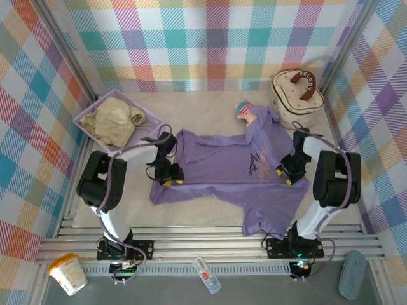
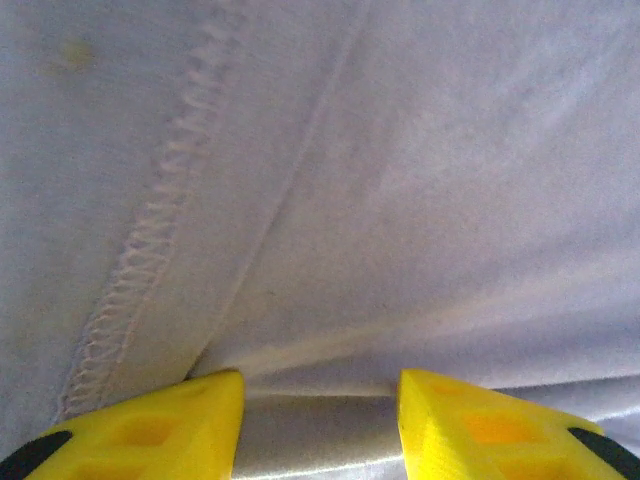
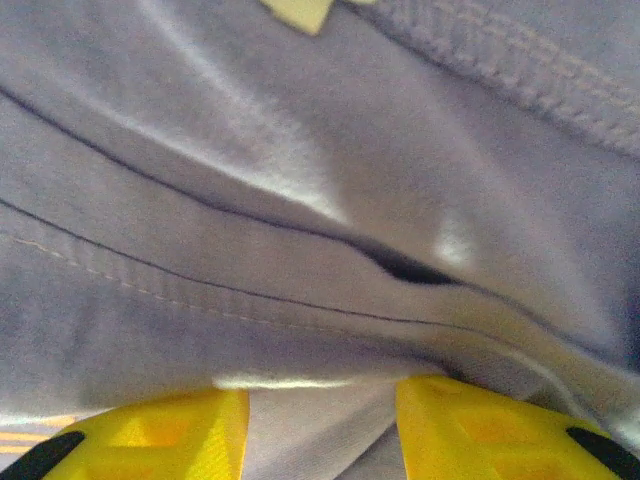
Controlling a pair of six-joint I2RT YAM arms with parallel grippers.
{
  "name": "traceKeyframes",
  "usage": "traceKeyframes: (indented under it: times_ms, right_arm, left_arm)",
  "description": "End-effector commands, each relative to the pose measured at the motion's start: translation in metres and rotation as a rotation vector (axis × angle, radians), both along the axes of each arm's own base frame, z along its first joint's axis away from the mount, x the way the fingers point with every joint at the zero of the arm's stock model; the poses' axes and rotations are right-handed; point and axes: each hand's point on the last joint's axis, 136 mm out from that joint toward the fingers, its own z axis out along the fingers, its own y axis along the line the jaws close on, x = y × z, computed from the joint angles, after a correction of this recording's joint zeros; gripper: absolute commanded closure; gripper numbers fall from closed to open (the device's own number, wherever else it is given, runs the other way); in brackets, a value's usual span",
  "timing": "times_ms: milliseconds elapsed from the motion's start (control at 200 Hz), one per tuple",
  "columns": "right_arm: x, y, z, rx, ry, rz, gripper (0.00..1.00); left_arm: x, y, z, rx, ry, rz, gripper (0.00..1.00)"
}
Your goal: Fold and stack the mixed laundry pile
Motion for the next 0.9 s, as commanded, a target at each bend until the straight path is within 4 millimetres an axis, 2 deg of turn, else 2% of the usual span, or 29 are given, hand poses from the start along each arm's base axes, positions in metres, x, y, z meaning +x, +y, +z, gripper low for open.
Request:
traceKeyframes:
  times_ms: [0, 50, 100, 180, 245, 375, 450, 520, 575, 650, 785, 895]
  right_arm:
    - [-0.031, 0.006, 0.001, 0.021, 0.044, -0.024, 0.55]
    - [-0.035, 0.010, 0.003, 0.046, 0.029, -0.014, 0.55]
    - [-0.031, 0.012, 0.008, 0.053, 0.010, 0.009, 0.54]
    - [-0.017, 0.008, 0.021, 0.035, -0.029, 0.053, 0.53]
    - [0.006, 0.007, 0.038, 0.032, -0.097, 0.102, 0.50]
    - [0.062, 0.024, 0.082, 0.016, -0.261, 0.233, 0.42]
    - [0.090, 0.040, 0.102, 0.007, -0.327, 0.297, 0.41]
    - [0.120, 0.059, 0.121, -0.003, -0.394, 0.362, 0.40]
    - [0.140, 0.075, 0.132, -0.036, -0.424, 0.431, 0.39]
    - [0.167, 0.091, 0.144, -0.109, -0.444, 0.516, 0.38]
    - [0.199, 0.073, 0.139, -0.281, -0.373, 0.499, 0.34]
    - [0.224, 0.074, 0.122, -0.313, -0.384, 0.524, 0.35]
  left_arm:
    - [-0.063, 0.005, 0.009, 0.005, 0.170, 0.018, 0.54]
    - [-0.064, 0.002, 0.019, -0.019, 0.158, 0.038, 0.54]
    - [-0.056, 0.001, 0.031, -0.020, 0.117, 0.047, 0.54]
    - [-0.018, -0.005, 0.056, -0.018, 0.008, 0.048, 0.43]
    - [0.018, -0.015, 0.073, -0.028, -0.062, 0.050, 0.35]
    - [0.098, -0.040, 0.100, -0.080, -0.204, 0.095, 0.33]
    - [0.132, -0.059, 0.105, -0.141, -0.252, 0.133, 0.33]
    - [0.153, -0.073, 0.097, -0.189, -0.256, 0.172, 0.33]
    - [0.161, -0.078, 0.084, -0.199, -0.245, 0.196, 0.33]
    - [0.163, -0.076, 0.064, -0.170, -0.223, 0.209, 0.33]
    - [0.150, -0.055, 0.035, -0.051, -0.192, 0.187, 0.34]
    - [0.140, -0.043, 0.020, -0.002, -0.161, 0.166, 0.34]
